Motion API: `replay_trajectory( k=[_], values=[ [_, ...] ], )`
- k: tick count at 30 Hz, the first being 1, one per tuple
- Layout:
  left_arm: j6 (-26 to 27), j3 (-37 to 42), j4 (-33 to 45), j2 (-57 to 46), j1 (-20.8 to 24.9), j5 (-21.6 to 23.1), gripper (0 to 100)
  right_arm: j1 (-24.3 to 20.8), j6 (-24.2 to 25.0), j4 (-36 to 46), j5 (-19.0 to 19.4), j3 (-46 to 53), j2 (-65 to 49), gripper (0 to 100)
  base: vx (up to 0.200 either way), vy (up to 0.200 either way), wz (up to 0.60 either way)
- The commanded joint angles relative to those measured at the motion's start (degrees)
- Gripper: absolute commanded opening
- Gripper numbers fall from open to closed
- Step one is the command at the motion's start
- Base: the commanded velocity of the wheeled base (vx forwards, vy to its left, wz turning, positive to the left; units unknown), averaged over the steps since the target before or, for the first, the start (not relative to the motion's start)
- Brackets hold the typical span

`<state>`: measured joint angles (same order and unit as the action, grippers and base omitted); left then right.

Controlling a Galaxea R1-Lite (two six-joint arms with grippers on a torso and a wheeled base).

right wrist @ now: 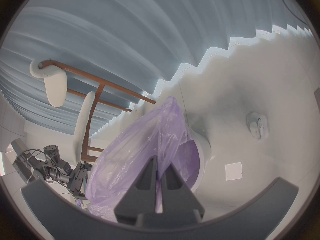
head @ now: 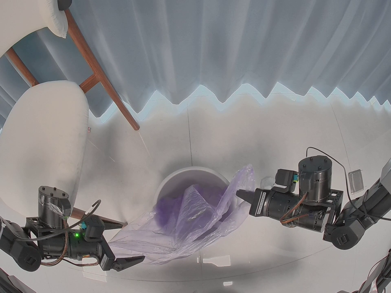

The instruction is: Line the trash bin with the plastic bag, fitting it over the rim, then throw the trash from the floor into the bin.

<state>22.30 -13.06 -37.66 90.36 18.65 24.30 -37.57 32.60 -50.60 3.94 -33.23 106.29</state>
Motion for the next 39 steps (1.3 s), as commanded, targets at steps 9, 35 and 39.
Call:
replay_trajectory(
  k=[9,35,39],
  values=[
    [-0.9,-7.2,-0.4,6.3,0.7,-2.4,100,-0.1,-0.1,-0.1,0.0,-0.2,-0.2,0,0.0,0.0,0.0],
    [-26.2,-18.6,0.1,7.1,12.1,-5.8,0,8.1,-0.7,1.6,7.0,-9.0,-1.7,0,0.0,0.0,0.0],
    [-36.9,-23.0,0.2,8.0,17.8,-13.0,0,9.8,-1.5,6.8,7.7,-13.6,-0.8,0,0.0,0.0,0.0]
  ],
)
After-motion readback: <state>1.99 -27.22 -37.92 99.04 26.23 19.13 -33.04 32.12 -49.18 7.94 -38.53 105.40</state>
